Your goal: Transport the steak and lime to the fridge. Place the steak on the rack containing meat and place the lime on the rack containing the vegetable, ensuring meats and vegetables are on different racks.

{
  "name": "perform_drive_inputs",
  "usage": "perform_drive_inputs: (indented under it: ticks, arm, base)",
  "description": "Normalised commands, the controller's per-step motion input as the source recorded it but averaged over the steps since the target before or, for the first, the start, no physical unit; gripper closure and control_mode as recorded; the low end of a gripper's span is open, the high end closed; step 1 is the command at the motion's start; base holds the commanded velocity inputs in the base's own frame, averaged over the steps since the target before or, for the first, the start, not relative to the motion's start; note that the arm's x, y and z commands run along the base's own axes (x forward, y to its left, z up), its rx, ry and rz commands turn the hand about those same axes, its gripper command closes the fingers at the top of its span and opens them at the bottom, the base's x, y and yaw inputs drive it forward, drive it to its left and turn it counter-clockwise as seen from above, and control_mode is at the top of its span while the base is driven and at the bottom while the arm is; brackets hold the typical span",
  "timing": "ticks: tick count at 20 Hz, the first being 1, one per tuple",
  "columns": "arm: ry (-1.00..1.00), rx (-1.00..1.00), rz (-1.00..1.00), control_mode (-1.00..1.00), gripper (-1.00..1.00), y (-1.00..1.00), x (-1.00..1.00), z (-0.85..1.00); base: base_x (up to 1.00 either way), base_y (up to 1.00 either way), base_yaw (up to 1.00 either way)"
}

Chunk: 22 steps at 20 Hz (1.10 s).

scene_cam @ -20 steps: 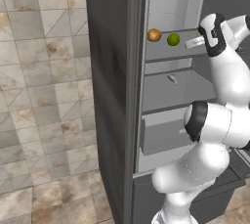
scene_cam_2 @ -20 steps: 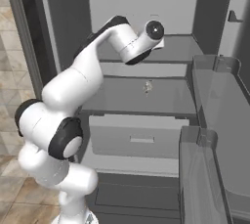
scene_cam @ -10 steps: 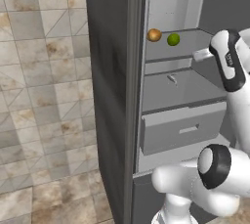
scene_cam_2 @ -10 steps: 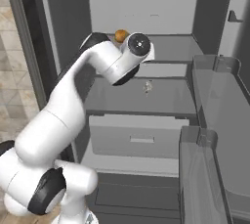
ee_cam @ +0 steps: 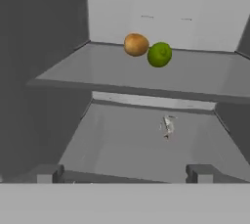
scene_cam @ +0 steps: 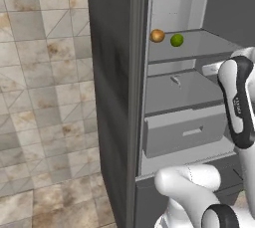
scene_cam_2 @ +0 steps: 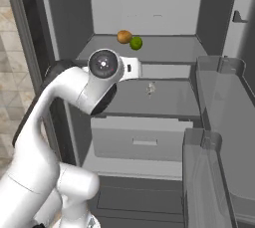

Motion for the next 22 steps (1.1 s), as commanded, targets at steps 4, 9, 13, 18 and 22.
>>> perform_drive_inputs:
  ticks: [4,9,13,18,22]
  arm:
    - [0.07,-0.01,-0.15,-1.0,-1.0,0.22,-0.99,0.45]
    - [0.18,0.0,-0.05,-1.0,-1.0,0.09,-0.71,0.39]
    - [0.11,-0.01,0.0,-1.0,-1.0,0.0,-0.81,0.34]
    - [0.13,-0.07,-0.08,-1.0,-1.0,0.3,-0.49,0.01]
    - [0.06,-0.03,-0.2,-1.0,-1.0,0.55,-0.26,0.0]
  base:
    - [0.0,0.0,0.0]
    - [0.0,0.0,0.0]
    - [0.0,0.0,0.0]
    - [0.0,0.0,0.0]
    - [0.0,0.0,0.0]
